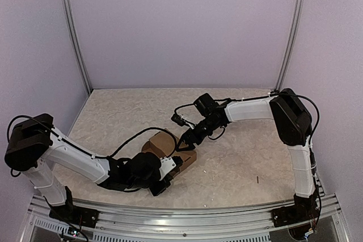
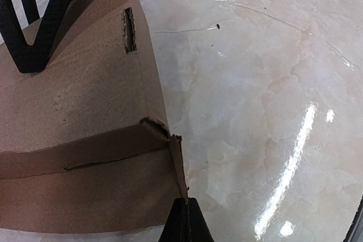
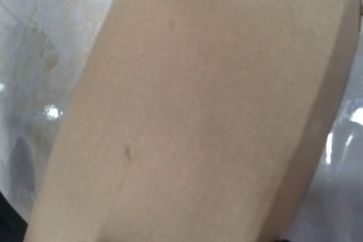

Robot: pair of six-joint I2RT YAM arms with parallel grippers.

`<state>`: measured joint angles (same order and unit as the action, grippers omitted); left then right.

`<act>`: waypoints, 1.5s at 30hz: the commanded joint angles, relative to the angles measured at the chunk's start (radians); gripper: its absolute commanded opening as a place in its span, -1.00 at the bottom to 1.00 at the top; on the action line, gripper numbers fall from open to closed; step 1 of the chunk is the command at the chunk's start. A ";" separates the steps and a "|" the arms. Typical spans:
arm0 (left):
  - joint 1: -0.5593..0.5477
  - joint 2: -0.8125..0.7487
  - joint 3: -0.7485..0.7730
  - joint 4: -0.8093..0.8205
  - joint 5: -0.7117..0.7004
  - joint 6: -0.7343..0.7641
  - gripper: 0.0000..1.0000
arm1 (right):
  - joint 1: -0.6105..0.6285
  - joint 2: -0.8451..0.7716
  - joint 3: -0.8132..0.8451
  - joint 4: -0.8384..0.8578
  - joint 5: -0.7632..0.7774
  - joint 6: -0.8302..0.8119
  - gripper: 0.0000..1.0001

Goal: Fold the paper box

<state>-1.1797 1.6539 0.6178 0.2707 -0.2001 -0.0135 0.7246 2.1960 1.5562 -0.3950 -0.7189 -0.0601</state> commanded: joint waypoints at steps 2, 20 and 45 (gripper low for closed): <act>0.009 0.002 0.017 0.028 -0.016 -0.013 -1.00 | 0.009 0.036 -0.030 -0.057 0.023 -0.014 0.38; 0.026 0.048 0.062 0.034 0.004 -0.017 -0.70 | 0.009 0.038 -0.031 -0.058 0.022 -0.015 0.37; 0.074 0.071 0.244 -0.222 0.045 -0.089 -1.00 | 0.008 0.032 -0.036 -0.055 0.016 -0.011 0.38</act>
<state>-1.1233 1.7039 0.7933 0.0929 -0.1276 -0.0860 0.7231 2.1956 1.5562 -0.3939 -0.7181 -0.0612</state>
